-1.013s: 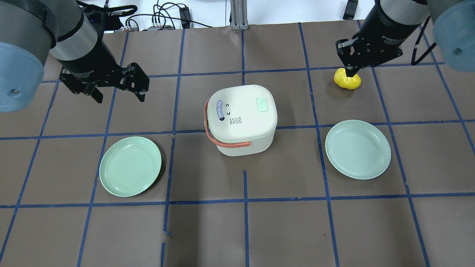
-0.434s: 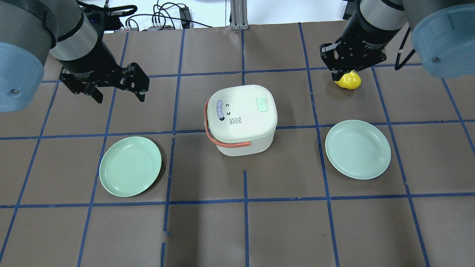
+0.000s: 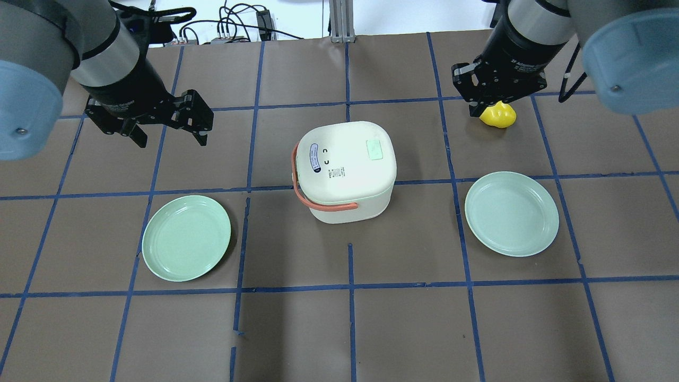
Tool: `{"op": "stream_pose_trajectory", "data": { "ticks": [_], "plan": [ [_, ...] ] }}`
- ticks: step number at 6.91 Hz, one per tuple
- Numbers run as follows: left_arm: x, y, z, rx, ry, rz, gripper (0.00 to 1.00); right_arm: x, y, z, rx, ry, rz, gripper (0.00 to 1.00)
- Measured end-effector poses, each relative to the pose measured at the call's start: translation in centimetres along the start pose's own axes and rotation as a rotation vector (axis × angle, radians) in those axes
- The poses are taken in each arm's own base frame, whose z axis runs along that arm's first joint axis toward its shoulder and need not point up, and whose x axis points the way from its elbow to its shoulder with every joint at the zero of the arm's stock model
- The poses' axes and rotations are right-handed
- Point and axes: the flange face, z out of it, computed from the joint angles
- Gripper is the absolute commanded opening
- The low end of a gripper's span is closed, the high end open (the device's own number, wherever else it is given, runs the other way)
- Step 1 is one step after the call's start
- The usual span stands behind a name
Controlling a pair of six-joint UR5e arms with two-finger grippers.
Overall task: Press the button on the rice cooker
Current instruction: 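Move the right gripper over the rice cooker's green lid button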
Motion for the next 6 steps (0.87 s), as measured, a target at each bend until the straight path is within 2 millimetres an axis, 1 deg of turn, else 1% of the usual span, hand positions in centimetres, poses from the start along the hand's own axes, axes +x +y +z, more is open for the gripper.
{"op": "stream_pose_trajectory", "data": {
  "ticks": [3,4,5,6],
  "plan": [
    [0.0,0.0,0.0,0.0,0.0,0.0,1.0,-4.4,0.2,1.9,0.011,-0.008,0.018,0.03],
    [0.0,0.0,0.0,0.0,0.0,0.0,1.0,-5.4,0.3,2.5,0.006,-0.012,0.013,0.03],
    [0.0,0.0,0.0,0.0,0.0,0.0,1.0,-5.9,0.5,3.2,-0.008,-0.015,0.01,0.03],
    [0.0,0.0,0.0,0.0,0.0,0.0,1.0,-6.3,0.7,4.4,-0.022,-0.015,0.004,0.03]
  ]
}}
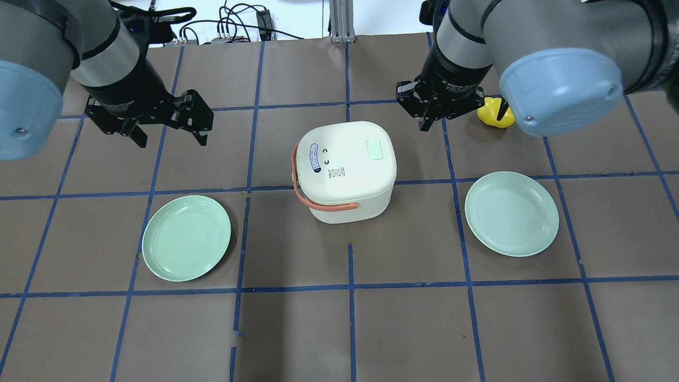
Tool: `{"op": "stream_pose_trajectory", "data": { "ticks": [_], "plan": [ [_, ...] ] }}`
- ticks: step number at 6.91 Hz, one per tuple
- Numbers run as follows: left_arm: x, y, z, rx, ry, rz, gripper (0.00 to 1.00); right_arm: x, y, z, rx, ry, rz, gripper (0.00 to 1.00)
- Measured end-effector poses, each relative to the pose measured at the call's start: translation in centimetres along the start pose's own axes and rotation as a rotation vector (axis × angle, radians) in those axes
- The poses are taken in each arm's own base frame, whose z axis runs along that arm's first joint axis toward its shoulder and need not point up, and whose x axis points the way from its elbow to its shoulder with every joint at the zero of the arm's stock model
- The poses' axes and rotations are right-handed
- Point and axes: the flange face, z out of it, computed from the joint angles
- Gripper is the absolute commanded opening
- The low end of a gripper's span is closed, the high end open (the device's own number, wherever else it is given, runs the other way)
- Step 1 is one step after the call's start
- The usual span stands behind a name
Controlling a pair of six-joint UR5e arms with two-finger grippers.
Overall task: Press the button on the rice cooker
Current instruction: 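Move the right gripper over the rice cooker's green lid button, then press down on the green lid button with the closed right gripper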
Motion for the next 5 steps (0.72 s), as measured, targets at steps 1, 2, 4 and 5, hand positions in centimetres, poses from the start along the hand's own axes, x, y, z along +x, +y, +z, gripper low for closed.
{"op": "stream_pose_trajectory", "data": {
  "ticks": [1,2,4,5],
  "plan": [
    [0.0,0.0,0.0,0.0,0.0,0.0,1.0,-0.6,0.2,1.3,-0.002,0.0,-0.008,0.03],
    [0.0,0.0,0.0,0.0,0.0,0.0,1.0,-1.4,0.5,2.5,0.005,0.001,-0.021,0.03],
    [0.0,0.0,0.0,0.0,0.0,0.0,1.0,-3.5,1.1,3.9,0.014,0.0,-0.05,0.03],
    [0.0,0.0,0.0,0.0,0.0,0.0,1.0,-4.1,1.2,4.5,0.008,0.001,-0.056,0.03]
  ]
}}
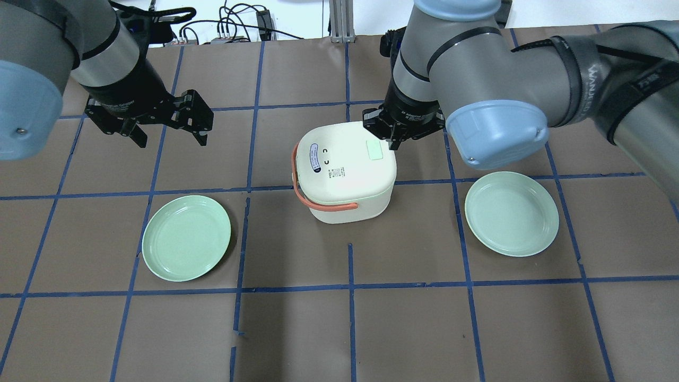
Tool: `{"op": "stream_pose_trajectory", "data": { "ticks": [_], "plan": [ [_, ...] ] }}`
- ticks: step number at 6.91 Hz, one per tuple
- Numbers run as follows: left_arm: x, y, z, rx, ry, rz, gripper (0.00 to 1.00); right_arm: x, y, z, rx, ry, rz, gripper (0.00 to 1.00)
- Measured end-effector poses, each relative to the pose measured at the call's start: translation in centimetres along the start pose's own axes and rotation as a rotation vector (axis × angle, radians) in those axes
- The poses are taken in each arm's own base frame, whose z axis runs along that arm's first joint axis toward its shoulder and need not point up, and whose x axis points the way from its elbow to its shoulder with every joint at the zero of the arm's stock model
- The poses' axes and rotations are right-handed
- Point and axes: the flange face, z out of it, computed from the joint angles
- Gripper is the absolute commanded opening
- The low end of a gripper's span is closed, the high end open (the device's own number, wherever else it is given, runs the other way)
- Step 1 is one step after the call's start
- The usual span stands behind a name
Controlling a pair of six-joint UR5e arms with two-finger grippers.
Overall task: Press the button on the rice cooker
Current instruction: 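Press down on the green lid button with the closed right gripper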
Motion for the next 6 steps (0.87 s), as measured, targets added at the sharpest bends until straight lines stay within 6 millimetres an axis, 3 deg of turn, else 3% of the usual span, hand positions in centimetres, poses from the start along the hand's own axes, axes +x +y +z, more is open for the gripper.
{"op": "stream_pose_trajectory", "data": {
  "ticks": [6],
  "plan": [
    [0.0,0.0,0.0,0.0,0.0,0.0,1.0,-2.0,-1.0,4.4,-0.03,0.005,-0.037,0.02]
  ]
}}
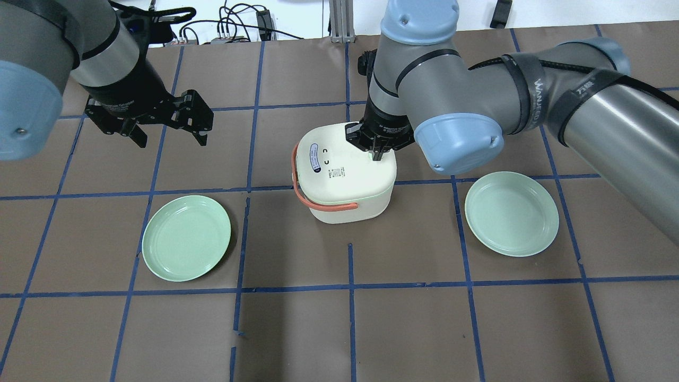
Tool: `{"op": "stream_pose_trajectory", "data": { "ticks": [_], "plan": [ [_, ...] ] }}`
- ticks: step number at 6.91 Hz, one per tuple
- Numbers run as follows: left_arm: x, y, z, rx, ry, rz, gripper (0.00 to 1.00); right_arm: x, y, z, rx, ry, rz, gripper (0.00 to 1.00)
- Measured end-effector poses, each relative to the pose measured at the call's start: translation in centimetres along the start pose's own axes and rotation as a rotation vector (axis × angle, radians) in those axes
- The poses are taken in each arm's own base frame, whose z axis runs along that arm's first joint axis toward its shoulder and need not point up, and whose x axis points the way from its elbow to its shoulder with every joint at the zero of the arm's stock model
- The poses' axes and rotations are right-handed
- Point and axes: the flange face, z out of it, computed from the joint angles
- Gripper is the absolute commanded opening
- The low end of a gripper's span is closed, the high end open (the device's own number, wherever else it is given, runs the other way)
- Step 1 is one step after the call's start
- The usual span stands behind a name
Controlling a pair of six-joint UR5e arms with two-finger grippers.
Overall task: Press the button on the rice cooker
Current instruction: 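Press down on the green lid button with the closed right gripper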
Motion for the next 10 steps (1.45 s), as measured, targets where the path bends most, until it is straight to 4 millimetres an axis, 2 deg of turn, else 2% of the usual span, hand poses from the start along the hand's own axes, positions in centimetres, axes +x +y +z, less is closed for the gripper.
{"op": "stream_pose_trajectory", "data": {
  "ticks": [4,10],
  "plan": [
    [0.0,0.0,0.0,0.0,0.0,0.0,1.0,0.0,-1.5,0.6,0.005,0.001,-0.002,0.02],
    [0.0,0.0,0.0,0.0,0.0,0.0,1.0,0.2,-1.9,2.2,-0.008,0.005,-0.013,0.01]
  ]
}}
